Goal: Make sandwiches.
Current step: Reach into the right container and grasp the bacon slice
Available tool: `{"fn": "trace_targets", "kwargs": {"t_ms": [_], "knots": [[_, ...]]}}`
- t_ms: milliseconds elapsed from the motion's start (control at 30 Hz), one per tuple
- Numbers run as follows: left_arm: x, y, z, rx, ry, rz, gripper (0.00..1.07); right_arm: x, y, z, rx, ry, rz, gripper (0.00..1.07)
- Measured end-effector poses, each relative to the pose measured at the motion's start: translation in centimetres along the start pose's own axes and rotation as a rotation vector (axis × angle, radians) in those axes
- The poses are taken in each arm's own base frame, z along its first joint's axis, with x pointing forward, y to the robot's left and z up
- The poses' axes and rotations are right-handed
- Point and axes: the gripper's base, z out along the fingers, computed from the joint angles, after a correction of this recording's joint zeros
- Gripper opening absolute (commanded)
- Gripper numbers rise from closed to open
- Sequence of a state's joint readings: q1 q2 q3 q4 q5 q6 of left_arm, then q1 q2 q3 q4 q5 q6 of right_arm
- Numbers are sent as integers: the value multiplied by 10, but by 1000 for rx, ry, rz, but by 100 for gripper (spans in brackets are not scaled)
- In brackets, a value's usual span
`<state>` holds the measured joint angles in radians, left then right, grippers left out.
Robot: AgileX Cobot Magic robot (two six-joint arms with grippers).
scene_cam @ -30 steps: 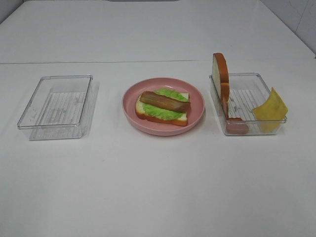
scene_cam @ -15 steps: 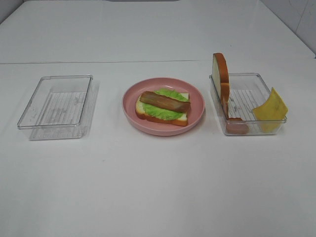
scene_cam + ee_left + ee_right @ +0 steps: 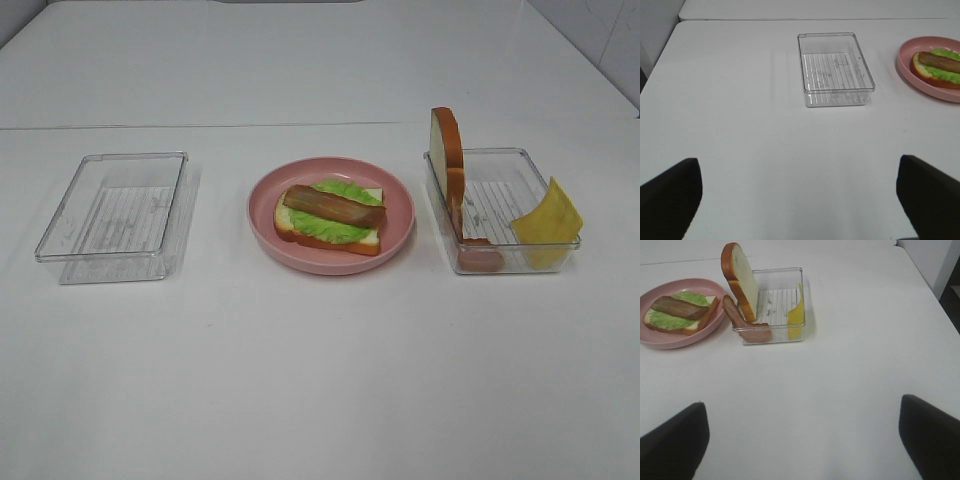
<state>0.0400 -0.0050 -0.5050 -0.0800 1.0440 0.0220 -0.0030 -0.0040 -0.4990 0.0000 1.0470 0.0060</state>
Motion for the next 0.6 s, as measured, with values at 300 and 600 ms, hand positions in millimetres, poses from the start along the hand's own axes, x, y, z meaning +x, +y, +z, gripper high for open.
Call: {"fn": "trace_targets", "kwargs": {"t_ms": [300, 600], "knots": [[0, 0, 0, 0, -1, 0, 98, 0, 0, 0, 0, 1, 0, 98], [0, 0, 0, 0, -1, 0, 98, -52, 0, 32, 2, 342, 0, 98]]}}
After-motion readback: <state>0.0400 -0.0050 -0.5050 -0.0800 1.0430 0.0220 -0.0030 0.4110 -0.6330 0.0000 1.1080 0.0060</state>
